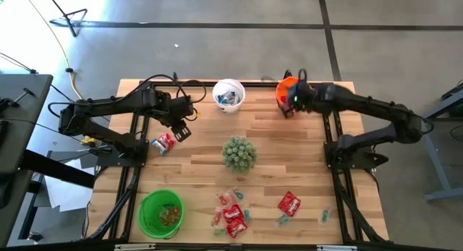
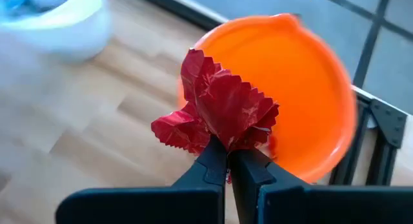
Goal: Sort candy
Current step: Put the red candy into the orange bucket
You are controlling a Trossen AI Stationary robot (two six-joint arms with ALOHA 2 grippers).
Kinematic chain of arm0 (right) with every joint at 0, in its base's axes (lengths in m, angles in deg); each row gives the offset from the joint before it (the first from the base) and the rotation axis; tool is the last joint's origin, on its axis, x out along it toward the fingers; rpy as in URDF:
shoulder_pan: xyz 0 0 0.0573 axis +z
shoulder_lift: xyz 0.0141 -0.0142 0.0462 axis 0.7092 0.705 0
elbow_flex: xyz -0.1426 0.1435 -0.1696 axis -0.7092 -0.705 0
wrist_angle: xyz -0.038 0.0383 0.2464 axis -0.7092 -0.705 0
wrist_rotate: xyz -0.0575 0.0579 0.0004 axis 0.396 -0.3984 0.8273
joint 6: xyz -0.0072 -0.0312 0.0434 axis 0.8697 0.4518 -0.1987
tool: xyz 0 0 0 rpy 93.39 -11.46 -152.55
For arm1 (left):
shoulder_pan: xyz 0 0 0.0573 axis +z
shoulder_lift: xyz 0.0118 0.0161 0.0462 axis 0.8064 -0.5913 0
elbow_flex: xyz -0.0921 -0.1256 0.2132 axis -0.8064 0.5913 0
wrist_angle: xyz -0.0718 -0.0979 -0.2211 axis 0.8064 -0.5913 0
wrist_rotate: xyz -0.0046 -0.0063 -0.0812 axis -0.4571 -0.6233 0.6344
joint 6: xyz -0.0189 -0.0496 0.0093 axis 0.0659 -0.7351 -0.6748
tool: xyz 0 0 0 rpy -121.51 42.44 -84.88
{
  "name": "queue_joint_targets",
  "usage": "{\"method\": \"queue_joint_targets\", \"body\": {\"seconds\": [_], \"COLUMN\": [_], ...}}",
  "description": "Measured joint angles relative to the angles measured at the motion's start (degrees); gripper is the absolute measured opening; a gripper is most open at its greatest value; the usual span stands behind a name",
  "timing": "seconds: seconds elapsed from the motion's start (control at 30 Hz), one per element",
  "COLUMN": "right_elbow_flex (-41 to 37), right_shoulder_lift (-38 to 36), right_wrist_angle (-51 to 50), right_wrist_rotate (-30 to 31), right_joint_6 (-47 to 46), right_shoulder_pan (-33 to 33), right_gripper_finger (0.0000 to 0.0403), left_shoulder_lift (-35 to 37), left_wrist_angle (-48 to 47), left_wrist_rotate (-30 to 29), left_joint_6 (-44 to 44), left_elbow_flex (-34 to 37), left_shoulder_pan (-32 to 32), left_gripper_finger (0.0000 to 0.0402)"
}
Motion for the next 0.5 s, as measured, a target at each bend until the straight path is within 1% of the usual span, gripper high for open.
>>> {"method": "queue_joint_targets", "body": {"seconds": [0.13,0.2,0.27,0.37,0.5], "right_elbow_flex": [0.0,0.0,0.0,0.0,0.0], "right_shoulder_lift": [0.0,0.0,0.0,0.0,0.0], "right_wrist_angle": [1.6,2.9,4.6,5.3,5.2], "right_wrist_rotate": [-5.7,-8.1,-8.8,-9.1,-9.8], "right_joint_6": [4.3,7.8,10.5,13.8,18.4], "right_shoulder_pan": [-8.0,-10.3,-11.9,-14.3,-16.5], "right_gripper_finger": [0.0,0.0002,0.001,0.0032,0.0078], "left_shoulder_lift": [0.0,0.0,0.0,0.0,0.0], "left_wrist_angle": [0.0,0.0,0.1,0.1,0.1], "left_wrist_rotate": [0.0,-0.6,-2.0,-3.6,-3.9], "left_joint_6": [-2.0,-2.6,-3.4,-4.5,-4.5], "left_elbow_flex": [0.0,0.0,0.0,0.0,0.0], "left_shoulder_pan": [0.0,0.0,0.0,0.0,0.0], "left_gripper_finger": [0.0124,0.0124,0.0124,0.0124,0.0124]}}
